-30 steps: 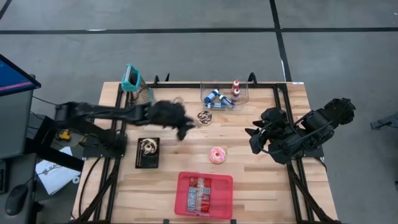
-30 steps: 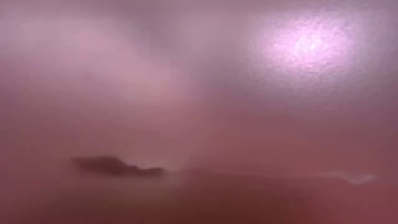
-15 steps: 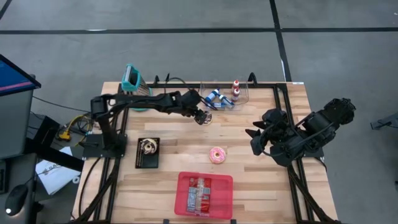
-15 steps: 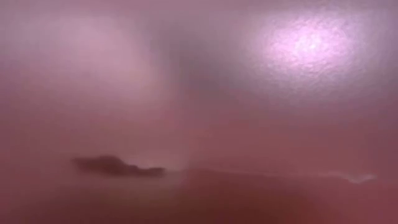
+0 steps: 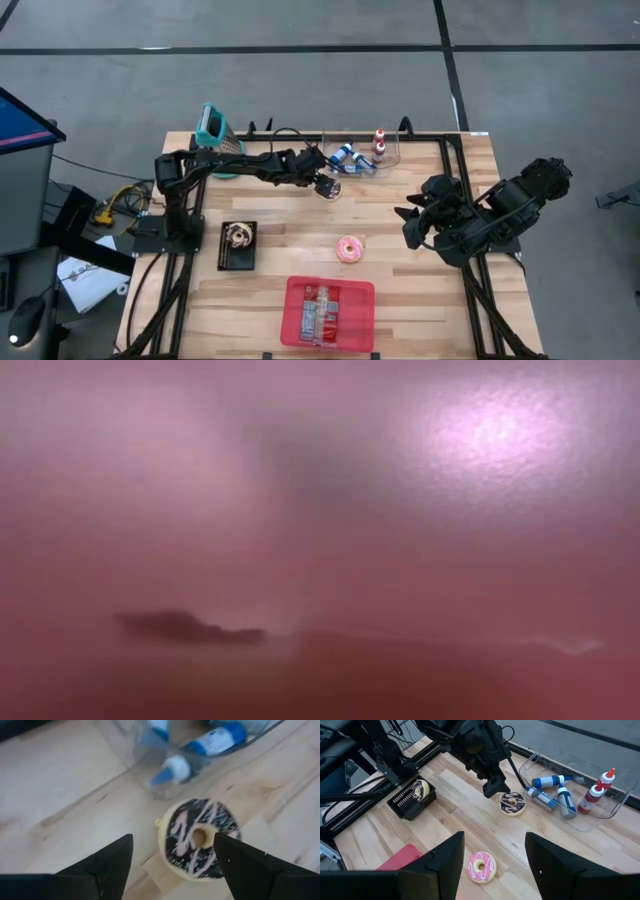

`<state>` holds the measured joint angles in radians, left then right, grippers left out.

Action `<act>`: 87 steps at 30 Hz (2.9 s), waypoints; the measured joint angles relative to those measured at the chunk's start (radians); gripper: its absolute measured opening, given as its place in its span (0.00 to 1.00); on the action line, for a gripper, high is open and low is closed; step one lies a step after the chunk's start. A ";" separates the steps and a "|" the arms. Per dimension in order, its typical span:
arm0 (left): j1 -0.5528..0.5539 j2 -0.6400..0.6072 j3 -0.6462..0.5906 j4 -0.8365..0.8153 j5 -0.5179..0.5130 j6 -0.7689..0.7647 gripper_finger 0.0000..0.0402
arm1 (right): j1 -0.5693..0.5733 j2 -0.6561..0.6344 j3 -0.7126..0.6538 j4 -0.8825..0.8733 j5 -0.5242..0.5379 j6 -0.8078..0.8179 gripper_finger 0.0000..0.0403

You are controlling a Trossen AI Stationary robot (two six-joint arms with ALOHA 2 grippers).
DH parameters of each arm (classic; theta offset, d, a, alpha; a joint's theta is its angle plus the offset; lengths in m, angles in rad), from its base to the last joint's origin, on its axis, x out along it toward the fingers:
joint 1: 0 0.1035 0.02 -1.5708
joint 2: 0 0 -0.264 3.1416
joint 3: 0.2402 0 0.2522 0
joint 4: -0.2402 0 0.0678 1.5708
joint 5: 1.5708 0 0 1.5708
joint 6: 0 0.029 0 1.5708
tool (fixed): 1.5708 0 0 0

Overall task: Pick & Place Food Item
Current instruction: Put the black donut into the black bin

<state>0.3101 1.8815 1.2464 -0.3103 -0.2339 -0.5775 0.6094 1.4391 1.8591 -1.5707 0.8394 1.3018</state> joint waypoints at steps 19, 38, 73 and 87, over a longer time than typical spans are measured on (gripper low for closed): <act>-0.020 0.000 -0.001 -0.024 0.026 -0.078 0.67 | 0.016 0.000 0.000 0.004 0.022 0.000 0.50; -0.060 0.017 -0.001 0.047 0.087 -0.119 0.67 | 0.040 0.000 0.000 0.007 0.030 0.021 0.50; -0.026 0.111 -0.050 0.243 0.126 -0.107 0.67 | 0.058 0.023 0.000 0.000 -0.007 0.146 0.50; -0.027 0.054 -0.049 0.246 0.088 -0.108 0.67 | 0.056 0.022 0.000 0.000 -0.002 0.166 0.50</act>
<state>0.2829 1.9352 1.1973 -0.0642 -0.1459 -0.6851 0.6654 1.4609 1.8587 -1.5711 0.8379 1.4677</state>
